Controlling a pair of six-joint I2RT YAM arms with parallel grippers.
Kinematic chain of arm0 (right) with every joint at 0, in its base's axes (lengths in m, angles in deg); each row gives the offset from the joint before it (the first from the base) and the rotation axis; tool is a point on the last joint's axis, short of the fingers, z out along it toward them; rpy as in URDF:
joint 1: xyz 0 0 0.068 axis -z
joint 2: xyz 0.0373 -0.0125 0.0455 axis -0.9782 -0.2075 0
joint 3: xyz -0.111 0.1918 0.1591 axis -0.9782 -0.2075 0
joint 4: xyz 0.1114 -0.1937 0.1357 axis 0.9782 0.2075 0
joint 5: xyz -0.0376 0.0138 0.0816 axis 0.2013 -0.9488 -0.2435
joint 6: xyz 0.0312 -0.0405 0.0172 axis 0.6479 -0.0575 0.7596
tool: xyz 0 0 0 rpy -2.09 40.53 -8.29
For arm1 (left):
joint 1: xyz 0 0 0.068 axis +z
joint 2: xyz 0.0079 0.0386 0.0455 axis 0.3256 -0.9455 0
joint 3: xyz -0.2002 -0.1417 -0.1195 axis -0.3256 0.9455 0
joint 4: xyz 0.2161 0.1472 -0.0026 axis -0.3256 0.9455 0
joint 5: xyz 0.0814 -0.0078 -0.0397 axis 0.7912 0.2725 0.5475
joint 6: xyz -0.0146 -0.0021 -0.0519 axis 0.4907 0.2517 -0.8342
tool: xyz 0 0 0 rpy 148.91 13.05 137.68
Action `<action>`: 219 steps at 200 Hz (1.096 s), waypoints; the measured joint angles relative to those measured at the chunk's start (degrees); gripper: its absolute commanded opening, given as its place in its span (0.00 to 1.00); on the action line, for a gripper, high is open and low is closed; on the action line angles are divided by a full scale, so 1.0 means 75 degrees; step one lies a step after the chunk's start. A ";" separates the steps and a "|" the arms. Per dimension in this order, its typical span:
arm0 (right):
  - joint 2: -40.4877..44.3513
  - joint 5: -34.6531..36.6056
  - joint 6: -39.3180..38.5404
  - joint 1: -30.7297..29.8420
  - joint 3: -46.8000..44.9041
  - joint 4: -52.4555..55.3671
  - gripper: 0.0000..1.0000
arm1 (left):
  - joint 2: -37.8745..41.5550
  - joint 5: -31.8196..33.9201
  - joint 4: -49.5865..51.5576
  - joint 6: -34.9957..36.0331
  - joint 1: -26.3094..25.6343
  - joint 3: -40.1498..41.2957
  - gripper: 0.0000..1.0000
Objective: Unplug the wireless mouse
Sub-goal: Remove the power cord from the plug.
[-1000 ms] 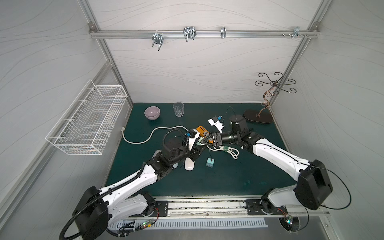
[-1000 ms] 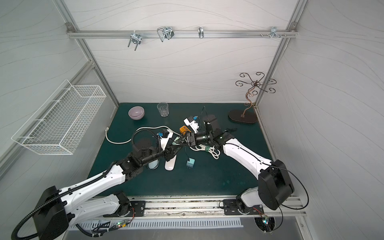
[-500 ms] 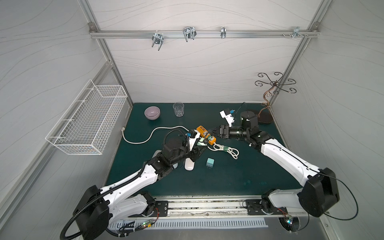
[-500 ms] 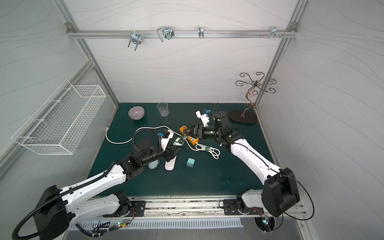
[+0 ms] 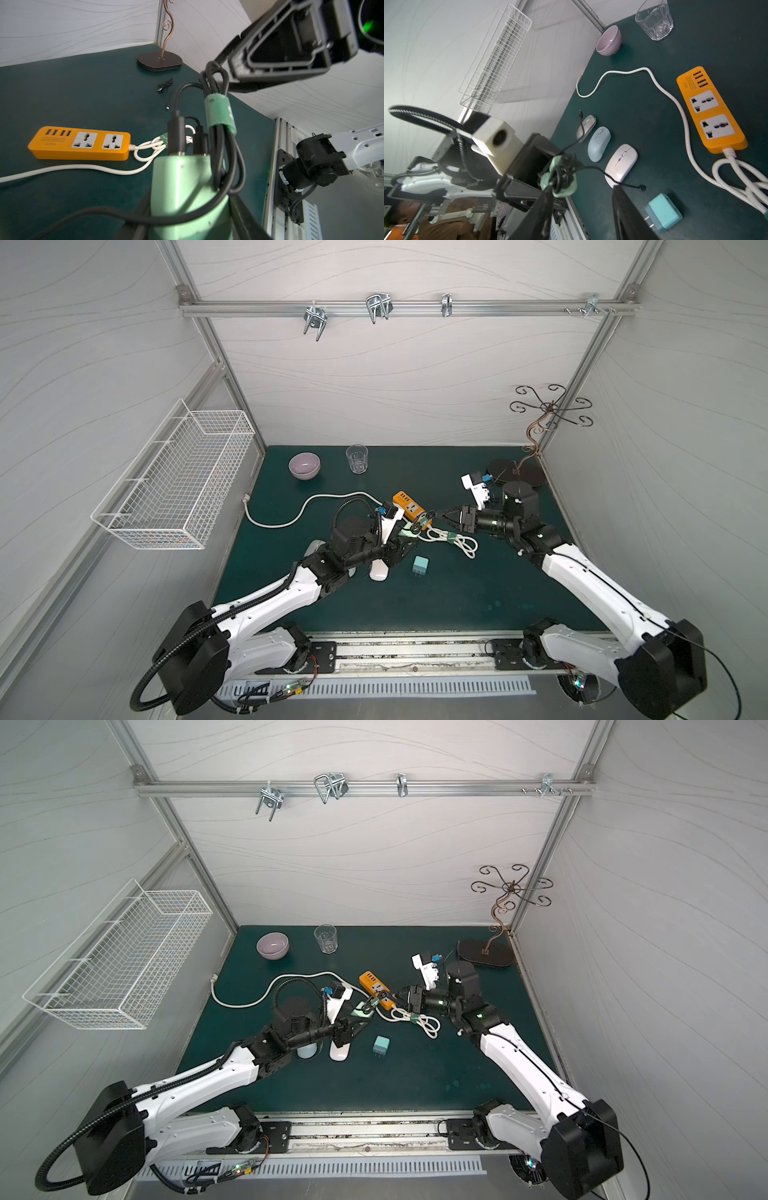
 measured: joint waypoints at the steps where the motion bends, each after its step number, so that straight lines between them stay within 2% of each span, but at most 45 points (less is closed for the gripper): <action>1: 0.0012 0.0000 0.0009 0.0000 -0.0012 0.0006 0.35 | -0.0006 -0.0020 -0.0012 -0.0026 0.0009 0.0000 0.18; 55: 0.0589 -0.0140 0.0052 0.0020 -0.0519 -0.0300 0.27 | -0.0251 -0.0895 -0.0402 -0.0673 0.0213 -0.0029 0.19; 219: -0.0761 -0.0647 0.1241 -0.0781 -0.0580 -0.2340 0.24 | -0.0487 -0.1332 -0.0790 -0.1134 0.0303 -0.0047 0.20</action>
